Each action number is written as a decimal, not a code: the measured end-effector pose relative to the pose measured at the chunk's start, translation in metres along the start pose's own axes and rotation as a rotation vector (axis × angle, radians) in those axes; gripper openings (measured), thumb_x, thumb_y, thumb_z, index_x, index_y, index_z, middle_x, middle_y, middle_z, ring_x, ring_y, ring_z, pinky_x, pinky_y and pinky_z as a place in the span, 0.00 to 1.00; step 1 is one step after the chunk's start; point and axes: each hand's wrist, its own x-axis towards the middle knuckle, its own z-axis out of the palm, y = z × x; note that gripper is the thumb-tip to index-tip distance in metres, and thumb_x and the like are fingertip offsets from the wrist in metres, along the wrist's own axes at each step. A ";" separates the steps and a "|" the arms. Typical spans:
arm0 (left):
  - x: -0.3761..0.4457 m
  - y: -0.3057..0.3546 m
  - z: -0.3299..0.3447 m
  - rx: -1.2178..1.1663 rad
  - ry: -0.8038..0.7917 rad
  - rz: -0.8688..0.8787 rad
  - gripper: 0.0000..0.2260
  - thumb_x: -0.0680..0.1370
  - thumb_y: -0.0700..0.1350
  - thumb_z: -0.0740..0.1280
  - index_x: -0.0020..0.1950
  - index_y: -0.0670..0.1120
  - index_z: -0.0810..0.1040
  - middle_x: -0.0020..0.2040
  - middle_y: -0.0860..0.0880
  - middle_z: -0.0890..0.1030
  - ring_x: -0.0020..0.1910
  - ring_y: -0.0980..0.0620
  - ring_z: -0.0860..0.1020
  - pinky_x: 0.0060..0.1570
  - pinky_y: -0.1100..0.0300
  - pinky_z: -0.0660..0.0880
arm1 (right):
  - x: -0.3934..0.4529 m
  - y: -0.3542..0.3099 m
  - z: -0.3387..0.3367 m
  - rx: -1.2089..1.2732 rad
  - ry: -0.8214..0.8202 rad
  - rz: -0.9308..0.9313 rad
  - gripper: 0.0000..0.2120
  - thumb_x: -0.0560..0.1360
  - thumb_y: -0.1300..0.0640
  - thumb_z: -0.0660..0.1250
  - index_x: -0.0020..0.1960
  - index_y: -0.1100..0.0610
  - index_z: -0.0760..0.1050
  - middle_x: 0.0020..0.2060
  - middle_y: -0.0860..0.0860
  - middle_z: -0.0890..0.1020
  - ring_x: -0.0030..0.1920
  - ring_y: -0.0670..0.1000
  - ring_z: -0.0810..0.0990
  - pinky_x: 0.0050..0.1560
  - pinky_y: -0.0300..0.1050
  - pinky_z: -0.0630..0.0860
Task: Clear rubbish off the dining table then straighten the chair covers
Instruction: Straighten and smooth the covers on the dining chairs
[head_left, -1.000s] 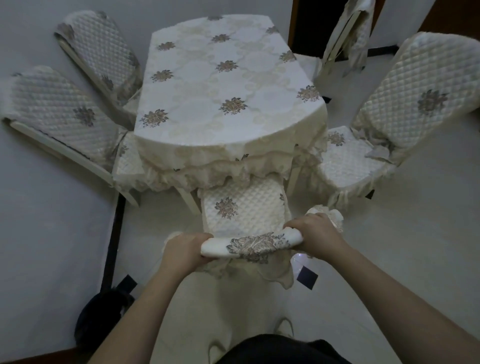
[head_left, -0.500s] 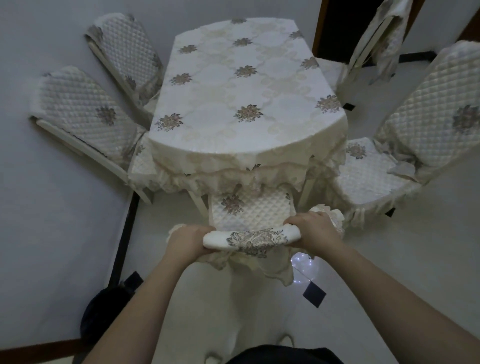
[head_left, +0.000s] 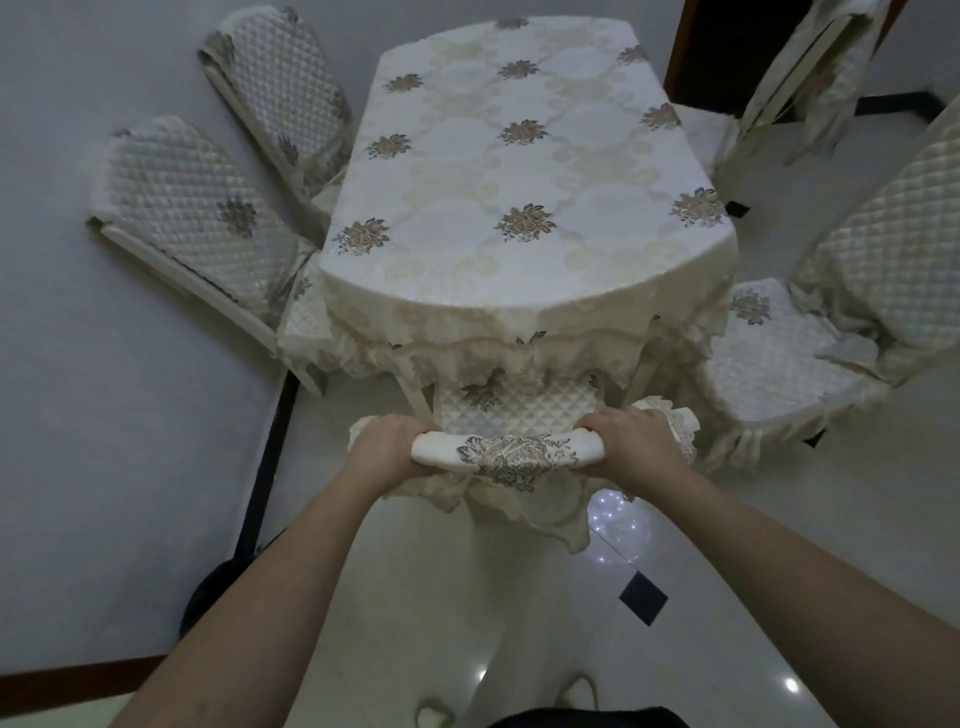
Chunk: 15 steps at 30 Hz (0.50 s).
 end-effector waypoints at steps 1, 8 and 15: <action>0.000 -0.001 0.000 -0.026 0.014 0.002 0.16 0.64 0.59 0.75 0.50 0.59 0.82 0.44 0.55 0.84 0.45 0.53 0.80 0.42 0.59 0.72 | 0.001 0.000 0.000 0.006 0.004 -0.004 0.21 0.65 0.35 0.72 0.54 0.44 0.77 0.47 0.44 0.81 0.49 0.50 0.78 0.50 0.48 0.66; 0.007 -0.005 0.003 -0.090 0.059 -0.002 0.18 0.61 0.61 0.75 0.49 0.60 0.82 0.43 0.57 0.83 0.43 0.55 0.80 0.39 0.60 0.69 | 0.007 0.006 0.005 0.045 0.058 -0.028 0.21 0.63 0.36 0.74 0.51 0.45 0.79 0.44 0.45 0.82 0.46 0.52 0.80 0.47 0.48 0.66; 0.008 -0.003 0.000 -0.134 0.065 0.002 0.17 0.62 0.56 0.76 0.49 0.58 0.83 0.43 0.55 0.84 0.42 0.53 0.80 0.43 0.56 0.74 | 0.013 0.007 0.001 0.023 0.023 -0.026 0.21 0.64 0.36 0.73 0.53 0.44 0.78 0.48 0.44 0.81 0.50 0.51 0.79 0.49 0.48 0.64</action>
